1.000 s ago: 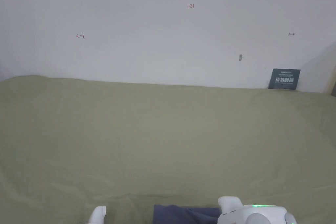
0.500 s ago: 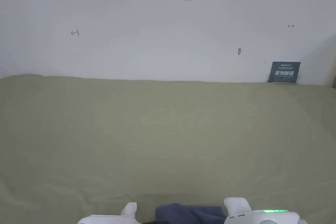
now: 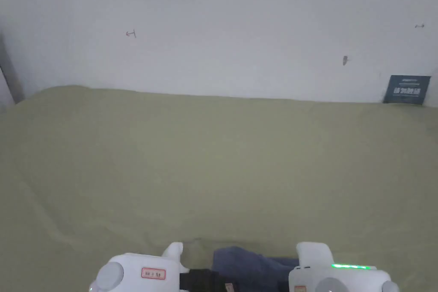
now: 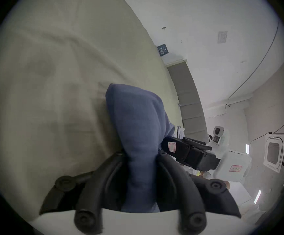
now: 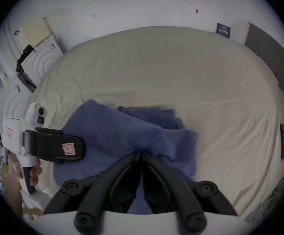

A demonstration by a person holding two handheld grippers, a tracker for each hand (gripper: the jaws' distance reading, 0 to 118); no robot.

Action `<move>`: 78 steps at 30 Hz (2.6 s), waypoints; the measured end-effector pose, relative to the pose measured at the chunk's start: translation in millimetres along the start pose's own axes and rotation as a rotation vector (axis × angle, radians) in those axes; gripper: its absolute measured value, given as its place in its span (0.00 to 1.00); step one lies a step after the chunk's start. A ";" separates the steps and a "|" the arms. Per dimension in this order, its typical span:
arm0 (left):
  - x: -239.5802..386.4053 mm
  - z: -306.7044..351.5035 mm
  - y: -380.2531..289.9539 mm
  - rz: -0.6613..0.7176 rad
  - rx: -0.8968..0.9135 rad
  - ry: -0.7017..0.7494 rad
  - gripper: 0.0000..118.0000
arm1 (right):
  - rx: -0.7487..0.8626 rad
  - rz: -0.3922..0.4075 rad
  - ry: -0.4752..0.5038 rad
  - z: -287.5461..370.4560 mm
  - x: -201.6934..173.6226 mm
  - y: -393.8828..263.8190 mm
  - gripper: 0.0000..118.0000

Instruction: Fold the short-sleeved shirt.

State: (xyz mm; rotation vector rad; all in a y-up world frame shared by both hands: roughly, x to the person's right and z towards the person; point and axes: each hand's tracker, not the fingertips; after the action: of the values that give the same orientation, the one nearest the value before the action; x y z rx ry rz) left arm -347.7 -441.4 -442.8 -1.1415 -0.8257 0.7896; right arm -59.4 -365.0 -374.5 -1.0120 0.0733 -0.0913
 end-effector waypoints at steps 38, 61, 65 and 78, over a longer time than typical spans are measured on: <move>-115.0 471.7 69.6 -0.094 0.253 0.844 0.91 | 0.496 0.083 0.067 3.6 -353.4 -17.6 0.07; 196.0 77.1 -116.4 -0.497 0.868 0.857 0.00 | 0.577 0.128 -0.151 107.9 34.2 -31.8 0.07; 229.1 47.4 -146.9 -0.569 0.891 0.886 0.00 | 0.599 0.078 -0.203 132.1 98.5 -46.1 0.07; 245.4 31.7 -161.1 -0.646 0.859 0.883 0.00 | 0.731 0.064 -0.303 173.9 125.5 -70.8 0.07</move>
State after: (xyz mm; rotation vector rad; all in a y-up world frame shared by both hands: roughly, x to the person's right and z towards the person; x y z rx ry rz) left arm -240.3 -251.6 -243.7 -0.3057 -0.0294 0.0074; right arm 80.4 -269.6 -224.9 -0.2837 -0.1951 0.0929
